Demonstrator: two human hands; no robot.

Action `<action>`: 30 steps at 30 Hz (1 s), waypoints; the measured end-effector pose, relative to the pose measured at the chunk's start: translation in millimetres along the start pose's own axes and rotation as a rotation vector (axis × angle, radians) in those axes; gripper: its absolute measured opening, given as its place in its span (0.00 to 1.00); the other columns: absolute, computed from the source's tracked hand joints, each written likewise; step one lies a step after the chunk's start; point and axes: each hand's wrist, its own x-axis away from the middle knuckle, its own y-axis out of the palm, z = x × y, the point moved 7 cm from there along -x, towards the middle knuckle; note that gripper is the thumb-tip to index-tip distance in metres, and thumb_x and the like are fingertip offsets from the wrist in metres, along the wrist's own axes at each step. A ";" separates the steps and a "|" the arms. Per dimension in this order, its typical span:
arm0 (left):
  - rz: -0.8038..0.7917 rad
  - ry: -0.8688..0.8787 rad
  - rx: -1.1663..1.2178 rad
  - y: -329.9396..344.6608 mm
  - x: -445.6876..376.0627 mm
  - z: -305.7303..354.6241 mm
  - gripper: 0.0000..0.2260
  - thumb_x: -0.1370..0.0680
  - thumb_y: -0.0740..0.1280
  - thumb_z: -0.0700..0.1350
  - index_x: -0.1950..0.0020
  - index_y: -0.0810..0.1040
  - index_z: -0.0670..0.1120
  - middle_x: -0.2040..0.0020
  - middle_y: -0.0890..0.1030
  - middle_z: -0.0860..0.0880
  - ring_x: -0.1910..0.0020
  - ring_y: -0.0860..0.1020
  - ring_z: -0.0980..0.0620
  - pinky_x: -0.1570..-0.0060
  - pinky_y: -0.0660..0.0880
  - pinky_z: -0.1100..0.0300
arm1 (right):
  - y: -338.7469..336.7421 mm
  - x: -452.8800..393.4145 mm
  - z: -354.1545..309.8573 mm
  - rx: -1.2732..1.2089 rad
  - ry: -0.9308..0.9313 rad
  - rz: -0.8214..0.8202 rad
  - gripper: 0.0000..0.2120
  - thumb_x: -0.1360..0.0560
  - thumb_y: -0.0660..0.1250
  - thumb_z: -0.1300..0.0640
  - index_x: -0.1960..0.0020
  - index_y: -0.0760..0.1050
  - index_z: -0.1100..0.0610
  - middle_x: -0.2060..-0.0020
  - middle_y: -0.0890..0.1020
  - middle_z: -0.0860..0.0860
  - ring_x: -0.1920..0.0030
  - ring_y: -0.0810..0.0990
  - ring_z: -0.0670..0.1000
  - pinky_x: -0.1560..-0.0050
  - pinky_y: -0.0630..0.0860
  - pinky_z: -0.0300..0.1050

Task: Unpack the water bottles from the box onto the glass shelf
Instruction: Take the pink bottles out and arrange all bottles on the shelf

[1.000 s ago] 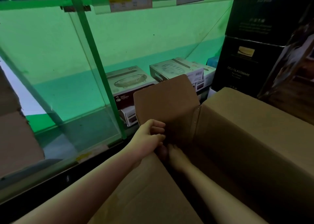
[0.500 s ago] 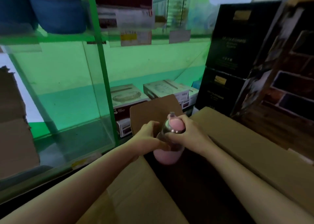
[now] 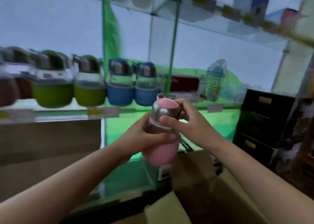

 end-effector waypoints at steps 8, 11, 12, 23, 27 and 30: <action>0.326 0.021 -0.185 -186.6 79.9 92.3 0.34 0.41 0.77 0.54 0.37 0.73 0.52 0.45 0.83 0.50 0.48 0.83 0.52 0.46 0.80 0.51 | 118.9 -71.6 -152.9 -0.089 -0.213 -0.208 0.24 0.32 0.73 0.47 0.39 0.73 0.52 0.46 0.81 0.48 0.48 0.81 0.48 0.47 0.79 0.47; 0.427 -0.016 -0.205 -246.1 110.9 111.0 0.37 0.42 0.77 0.56 0.36 0.69 0.52 0.45 0.82 0.50 0.51 0.83 0.52 0.57 0.82 0.53 | 165.6 -95.4 -205.0 -0.089 -0.260 -0.226 0.22 0.32 0.72 0.44 0.42 0.74 0.52 0.50 0.81 0.48 0.48 0.80 0.48 0.45 0.78 0.50; 0.445 -0.024 -0.214 -262.3 119.2 115.4 0.36 0.41 0.78 0.55 0.37 0.68 0.53 0.46 0.81 0.51 0.52 0.83 0.52 0.61 0.82 0.56 | 179.3 -100.6 -219.5 -0.081 -0.271 -0.243 0.22 0.32 0.72 0.43 0.43 0.74 0.52 0.50 0.81 0.47 0.48 0.80 0.48 0.45 0.78 0.50; 0.639 -0.066 -0.320 -429.7 178.7 122.2 0.32 0.40 0.74 0.57 0.38 0.70 0.53 0.46 0.80 0.50 0.51 0.82 0.53 0.61 0.80 0.56 | 320.6 -169.0 -323.8 0.010 -0.443 -0.384 0.33 0.31 0.73 0.46 0.30 0.63 0.46 0.46 0.74 0.45 0.49 0.77 0.47 0.48 0.73 0.40; 0.667 -0.134 -0.302 -472.4 175.9 102.4 0.31 0.38 0.74 0.55 0.38 0.69 0.51 0.46 0.80 0.49 0.50 0.81 0.51 0.60 0.80 0.57 | 356.2 -196.5 -336.5 0.137 -0.470 -0.419 0.28 0.31 0.72 0.44 0.35 0.68 0.49 0.49 0.76 0.46 0.50 0.76 0.47 0.52 0.69 0.38; 0.665 -0.155 -0.261 -481.9 167.8 86.4 0.30 0.38 0.76 0.54 0.39 0.69 0.50 0.46 0.79 0.48 0.50 0.81 0.51 0.63 0.79 0.60 | 376.9 -209.0 -336.1 0.330 -0.490 -0.431 0.29 0.31 0.69 0.40 0.35 0.68 0.53 0.46 0.74 0.50 0.46 0.75 0.50 0.48 0.71 0.44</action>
